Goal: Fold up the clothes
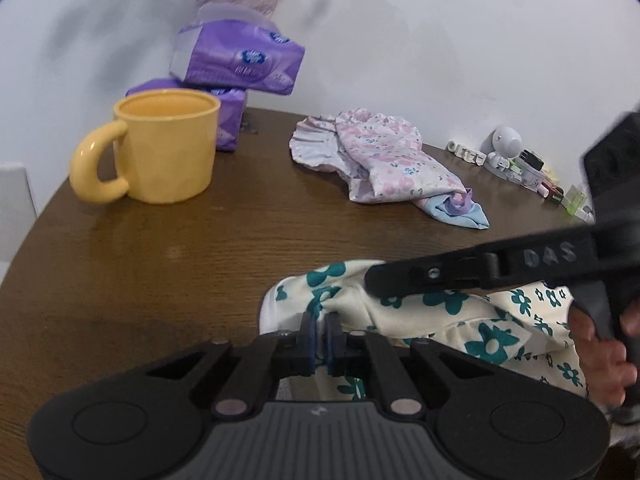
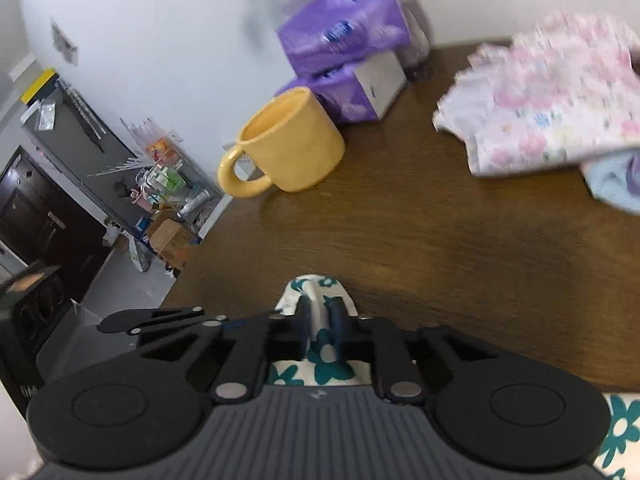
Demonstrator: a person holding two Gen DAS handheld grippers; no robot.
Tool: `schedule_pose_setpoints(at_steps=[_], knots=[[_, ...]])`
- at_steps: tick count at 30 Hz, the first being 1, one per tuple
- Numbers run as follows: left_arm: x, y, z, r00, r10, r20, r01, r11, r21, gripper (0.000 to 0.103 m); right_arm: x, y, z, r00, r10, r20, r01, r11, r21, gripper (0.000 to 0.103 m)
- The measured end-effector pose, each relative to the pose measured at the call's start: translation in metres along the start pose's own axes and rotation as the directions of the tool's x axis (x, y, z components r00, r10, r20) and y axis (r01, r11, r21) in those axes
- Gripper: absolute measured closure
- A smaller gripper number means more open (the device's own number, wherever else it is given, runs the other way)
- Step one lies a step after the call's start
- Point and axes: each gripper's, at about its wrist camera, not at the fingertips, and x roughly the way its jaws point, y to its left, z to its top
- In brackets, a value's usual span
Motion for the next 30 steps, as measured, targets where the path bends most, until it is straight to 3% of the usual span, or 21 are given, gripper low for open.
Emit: schedule_pose_setpoints(at_steps=[4, 12, 17, 20, 23, 30], knots=[[-0.001, 0.005, -0.001, 1.000, -0.008, 0.000, 0.008, 0.999, -0.032, 0.098, -0.001, 0.029, -0.014, 0.997, -0.051, 0.058, 0.061, 0.980, -0.190, 0.095], [-0.020, 0.020, -0.004, 0.998, 0.009, 0.055, -0.004, 0.995, -0.104, 0.095, 0.008, 0.048, -0.036, 0.994, -0.092, 0.060, 0.106, 0.944, -0.311, 0.095], [-0.035, 0.020, 0.002, 0.988, -0.043, 0.147, 0.060, 0.991, -0.117, 0.095, 0.015, 0.059, -0.051, 0.989, -0.125, 0.082, 0.147, 0.908, -0.393, 0.093], [-0.034, 0.013, 0.003, 0.988, -0.054, 0.147, 0.068, 0.993, -0.096, 0.091, 0.015, 0.064, -0.057, 0.985, -0.139, 0.101, 0.169, 0.890, -0.424, 0.089], [-0.027, 0.011, 0.000, 0.994, -0.030, 0.102, 0.042, 0.993, -0.112, 0.087, 0.005, 0.069, -0.061, 0.986, -0.127, 0.108, 0.162, 0.887, -0.433, 0.076], [-0.027, 0.026, 0.002, 0.984, -0.133, 0.116, 0.160, 0.950, -0.267, 0.076, -0.065, 0.048, -0.064, 0.972, -0.112, 0.205, 0.181, 0.918, -0.353, 0.067]])
